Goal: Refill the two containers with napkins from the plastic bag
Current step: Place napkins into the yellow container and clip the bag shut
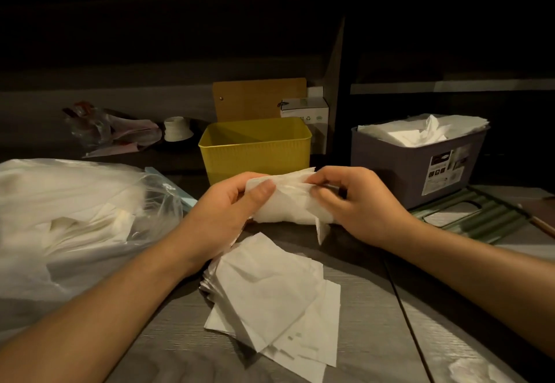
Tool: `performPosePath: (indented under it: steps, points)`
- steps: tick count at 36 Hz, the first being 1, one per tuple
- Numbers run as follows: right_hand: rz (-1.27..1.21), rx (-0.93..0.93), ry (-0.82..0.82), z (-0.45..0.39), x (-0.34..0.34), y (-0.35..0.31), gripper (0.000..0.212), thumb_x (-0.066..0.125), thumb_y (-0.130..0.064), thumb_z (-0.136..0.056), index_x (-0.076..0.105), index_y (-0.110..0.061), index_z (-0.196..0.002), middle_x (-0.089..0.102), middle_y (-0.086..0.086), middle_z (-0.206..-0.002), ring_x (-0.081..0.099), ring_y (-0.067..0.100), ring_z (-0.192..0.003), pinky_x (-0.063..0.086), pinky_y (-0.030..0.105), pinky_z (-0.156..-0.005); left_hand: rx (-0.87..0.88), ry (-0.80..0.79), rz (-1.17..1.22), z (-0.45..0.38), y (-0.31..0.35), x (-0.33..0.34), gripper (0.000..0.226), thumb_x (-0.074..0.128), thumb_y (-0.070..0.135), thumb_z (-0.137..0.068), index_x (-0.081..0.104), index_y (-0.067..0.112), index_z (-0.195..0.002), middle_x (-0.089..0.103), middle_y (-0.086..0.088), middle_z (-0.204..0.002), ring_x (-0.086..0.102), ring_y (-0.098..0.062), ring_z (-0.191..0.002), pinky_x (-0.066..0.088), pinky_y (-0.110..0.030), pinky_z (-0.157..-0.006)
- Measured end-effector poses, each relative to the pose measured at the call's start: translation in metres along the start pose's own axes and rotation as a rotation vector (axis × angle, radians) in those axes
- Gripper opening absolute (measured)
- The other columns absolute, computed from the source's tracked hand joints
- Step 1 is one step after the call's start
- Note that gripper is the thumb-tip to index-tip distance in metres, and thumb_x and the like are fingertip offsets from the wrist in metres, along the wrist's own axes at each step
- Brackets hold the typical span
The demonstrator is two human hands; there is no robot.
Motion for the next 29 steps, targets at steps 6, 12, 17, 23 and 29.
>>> performPosePath:
  steps: [6, 12, 17, 23, 29]
  points:
    - [-0.022, -0.001, 0.021, -0.002, 0.002, -0.002, 0.023, 0.058, -0.018, -0.100, 0.070, -0.027, -0.117, 0.066, -0.023, -0.104, 0.061, -0.008, -0.102, 0.049, 0.010, -0.085, 0.032, 0.041, -0.171, -0.002, 0.001, -0.001, 0.023, 0.066, 0.024, -0.095, 0.064, 0.042, -0.109, 0.072, 0.023, -0.102, 0.067, 0.003, -0.096, 0.056, -0.024, -0.085]
    - [-0.017, -0.076, -0.008, 0.007, -0.003, -0.012, 0.040, 0.063, -0.044, -0.091, 0.054, -0.030, -0.127, 0.052, -0.023, -0.120, 0.051, -0.007, -0.111, 0.048, 0.012, -0.086, 0.017, 0.088, -0.116, -0.002, -0.001, -0.006, 0.020, 0.063, 0.021, -0.097, 0.067, 0.039, -0.106, 0.075, 0.016, -0.100, 0.070, -0.004, -0.093, 0.058, -0.029, -0.083]
    - [0.136, -0.060, -0.056, 0.006, 0.006, -0.011, 0.037, 0.072, -0.030, -0.090, 0.054, -0.033, -0.123, 0.049, -0.020, -0.123, 0.049, -0.006, -0.103, 0.044, 0.013, -0.082, 0.000, 0.065, -0.143, -0.002, -0.003, -0.005, 0.021, 0.064, 0.022, -0.097, 0.066, 0.040, -0.108, 0.073, 0.020, -0.100, 0.069, 0.000, -0.094, 0.057, -0.027, -0.082]
    - [0.019, 0.012, 0.053, 0.002, -0.006, 0.004, 0.010, 0.064, -0.021, -0.096, 0.065, -0.026, -0.106, 0.069, -0.009, -0.095, 0.065, 0.011, -0.085, 0.056, 0.030, -0.077, -0.011, 0.067, -0.104, -0.001, -0.003, -0.007, 0.026, 0.065, 0.017, -0.096, 0.066, 0.037, -0.110, 0.074, 0.015, -0.099, 0.070, -0.005, -0.093, 0.058, -0.028, -0.080]
    - [0.032, -0.031, 0.005, 0.003, 0.000, -0.004, 0.023, 0.053, -0.015, -0.103, 0.064, -0.029, -0.117, 0.064, -0.014, -0.097, 0.060, 0.002, -0.084, 0.054, 0.019, -0.073, -0.001, 0.001, 0.001, 0.000, 0.003, 0.000, 0.035, 0.070, 0.016, -0.090, 0.061, 0.038, -0.116, 0.070, 0.020, -0.093, 0.070, -0.004, -0.084, 0.060, -0.024, -0.067]
Point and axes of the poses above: each hand's wrist, its own z-axis away from the middle knuckle, its own x-axis out of the palm, y = z × x, the point moved 6 cm from there along -z, towards the middle knuckle
